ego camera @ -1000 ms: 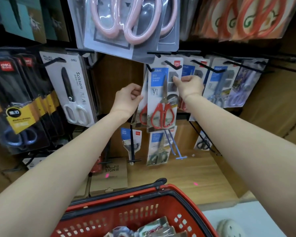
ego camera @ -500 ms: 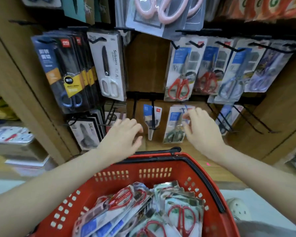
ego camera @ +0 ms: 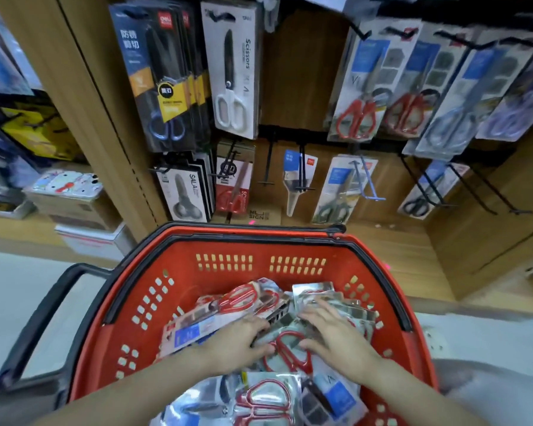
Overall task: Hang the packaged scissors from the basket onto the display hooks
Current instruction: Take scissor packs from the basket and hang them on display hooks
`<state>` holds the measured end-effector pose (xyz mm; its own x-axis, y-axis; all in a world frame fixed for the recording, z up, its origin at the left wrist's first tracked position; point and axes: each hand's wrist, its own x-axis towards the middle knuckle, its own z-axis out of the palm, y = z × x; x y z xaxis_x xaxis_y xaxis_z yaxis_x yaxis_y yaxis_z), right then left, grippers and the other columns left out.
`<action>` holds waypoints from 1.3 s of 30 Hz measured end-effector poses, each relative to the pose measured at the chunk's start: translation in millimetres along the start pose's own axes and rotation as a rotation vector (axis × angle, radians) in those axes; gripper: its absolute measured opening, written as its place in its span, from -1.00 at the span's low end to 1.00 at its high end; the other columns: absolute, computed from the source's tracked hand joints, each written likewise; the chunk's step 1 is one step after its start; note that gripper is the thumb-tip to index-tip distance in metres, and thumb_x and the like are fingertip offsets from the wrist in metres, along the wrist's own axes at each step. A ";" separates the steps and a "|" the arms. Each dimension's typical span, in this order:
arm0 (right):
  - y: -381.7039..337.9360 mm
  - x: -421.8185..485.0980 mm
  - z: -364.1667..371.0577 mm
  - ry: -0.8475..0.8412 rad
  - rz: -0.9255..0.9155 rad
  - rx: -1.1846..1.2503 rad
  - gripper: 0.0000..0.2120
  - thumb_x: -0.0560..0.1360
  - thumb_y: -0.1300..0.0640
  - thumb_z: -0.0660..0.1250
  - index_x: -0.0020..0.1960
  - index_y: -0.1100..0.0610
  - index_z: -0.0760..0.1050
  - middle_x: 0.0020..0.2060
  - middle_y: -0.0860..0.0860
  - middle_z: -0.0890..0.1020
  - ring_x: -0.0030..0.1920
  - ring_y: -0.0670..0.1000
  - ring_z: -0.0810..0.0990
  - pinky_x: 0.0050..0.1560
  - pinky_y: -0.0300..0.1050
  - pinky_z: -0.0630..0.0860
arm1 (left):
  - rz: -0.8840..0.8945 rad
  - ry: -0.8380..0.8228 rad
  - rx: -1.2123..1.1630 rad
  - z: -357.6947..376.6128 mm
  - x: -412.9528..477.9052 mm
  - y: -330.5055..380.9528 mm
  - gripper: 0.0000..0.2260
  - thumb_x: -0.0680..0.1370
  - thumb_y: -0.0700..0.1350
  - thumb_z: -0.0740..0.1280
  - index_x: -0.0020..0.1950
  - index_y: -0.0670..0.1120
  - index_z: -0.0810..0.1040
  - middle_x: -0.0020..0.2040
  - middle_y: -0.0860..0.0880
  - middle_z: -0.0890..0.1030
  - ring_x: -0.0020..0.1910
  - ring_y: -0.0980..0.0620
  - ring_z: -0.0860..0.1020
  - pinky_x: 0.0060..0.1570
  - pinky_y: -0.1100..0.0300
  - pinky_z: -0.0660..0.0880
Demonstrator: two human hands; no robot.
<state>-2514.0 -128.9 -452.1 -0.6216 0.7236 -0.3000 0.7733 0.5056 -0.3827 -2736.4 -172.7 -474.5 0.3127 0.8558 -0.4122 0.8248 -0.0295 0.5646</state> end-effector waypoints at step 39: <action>-100.3 -0.7 -46.0 0.215 -0.079 0.290 -0.74 0.52 -0.05 0.30 0.16 0.03 0.45 -0.05 0.04 0.66 -0.19 -0.05 0.63 -0.08 0.01 0.57 | -0.060 0.619 -0.588 -124.3 -95.2 30.8 -0.92 0.37 -0.16 0.52 -0.26 -0.01 0.66 -0.40 0.11 0.65 -0.45 0.21 0.58 -0.46 0.33 0.49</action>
<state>-2585.4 -158.6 -373.3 -0.6134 0.7856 -0.0812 0.6372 0.4315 -0.6386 -2799.3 -190.8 -329.1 -0.1781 0.9803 -0.0850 0.3994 0.1510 0.9043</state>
